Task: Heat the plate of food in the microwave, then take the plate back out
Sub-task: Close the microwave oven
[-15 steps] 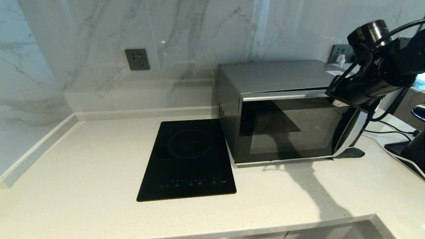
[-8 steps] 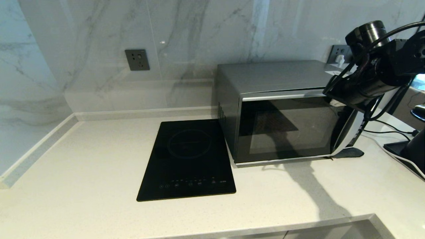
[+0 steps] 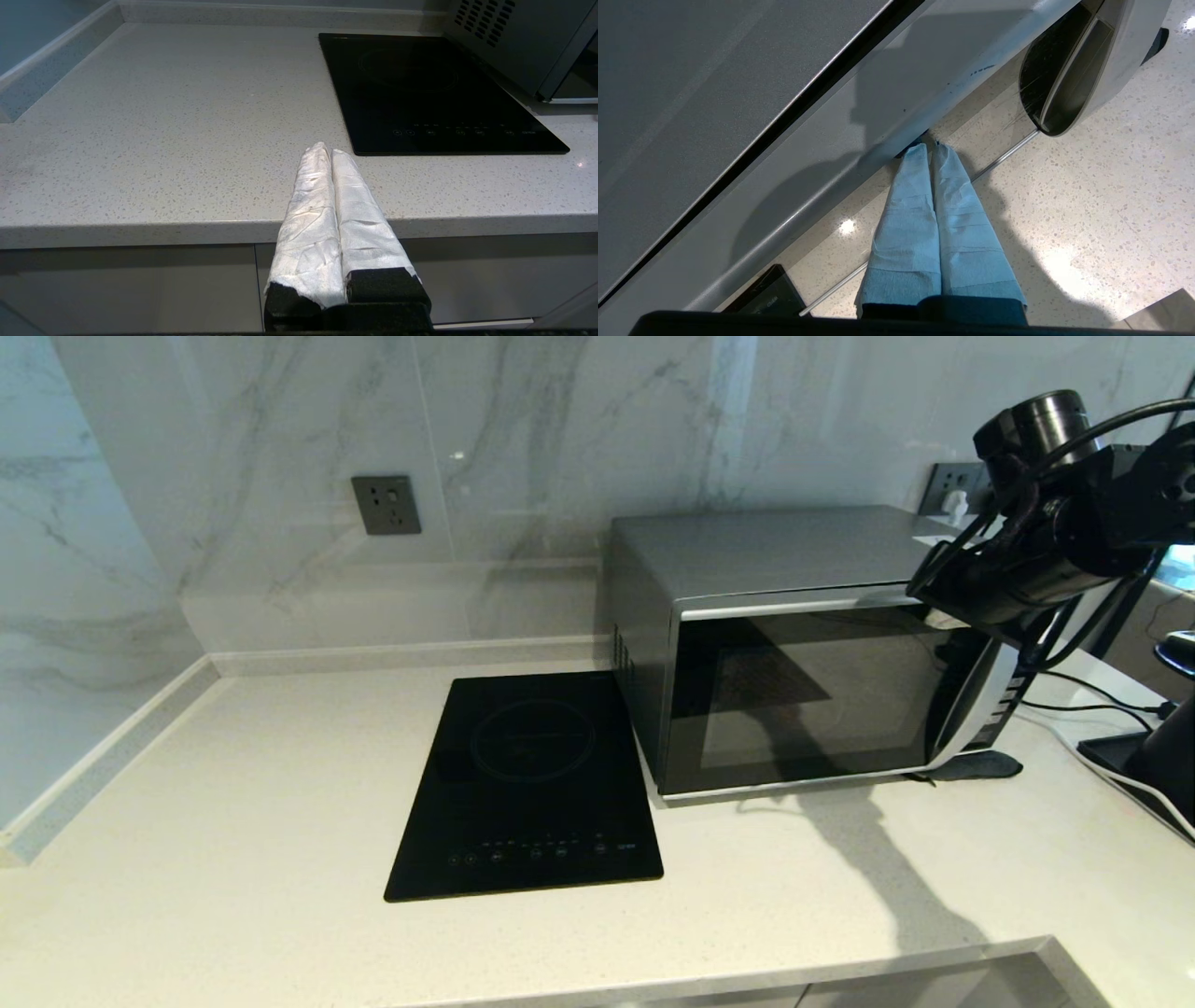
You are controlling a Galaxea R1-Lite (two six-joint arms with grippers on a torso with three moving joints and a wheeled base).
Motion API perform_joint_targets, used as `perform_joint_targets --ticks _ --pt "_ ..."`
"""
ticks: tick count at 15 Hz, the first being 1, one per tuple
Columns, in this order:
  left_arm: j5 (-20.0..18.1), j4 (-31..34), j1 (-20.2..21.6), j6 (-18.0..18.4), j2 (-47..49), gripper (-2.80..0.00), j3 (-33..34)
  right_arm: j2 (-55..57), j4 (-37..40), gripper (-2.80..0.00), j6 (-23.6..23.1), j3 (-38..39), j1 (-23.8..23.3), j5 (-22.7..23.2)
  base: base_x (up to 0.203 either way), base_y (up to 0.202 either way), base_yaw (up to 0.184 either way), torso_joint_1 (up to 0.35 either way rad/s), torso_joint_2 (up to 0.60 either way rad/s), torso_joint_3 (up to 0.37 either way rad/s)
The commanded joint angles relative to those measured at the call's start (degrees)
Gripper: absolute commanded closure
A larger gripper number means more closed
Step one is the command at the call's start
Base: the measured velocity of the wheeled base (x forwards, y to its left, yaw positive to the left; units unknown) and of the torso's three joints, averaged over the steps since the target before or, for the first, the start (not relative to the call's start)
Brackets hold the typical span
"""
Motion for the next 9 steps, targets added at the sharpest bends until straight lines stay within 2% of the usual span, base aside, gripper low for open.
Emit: perform_joint_targets --ticks 1,9 --pt "0.03 -0.02 0.01 -0.03 0.09 0.00 0.00 -0.16 0.09 0.00 0.39 -0.02 -0.05 -0.07 0.000 0.000 0.000 0.000 0.00 0.000" --pt "0.03 -0.02 0.01 -0.03 0.09 0.00 0.00 -0.33 0.00 0.00 0.92 0.06 -0.22 3.74 0.000 0.000 0.000 0.000 0.00 0.000"
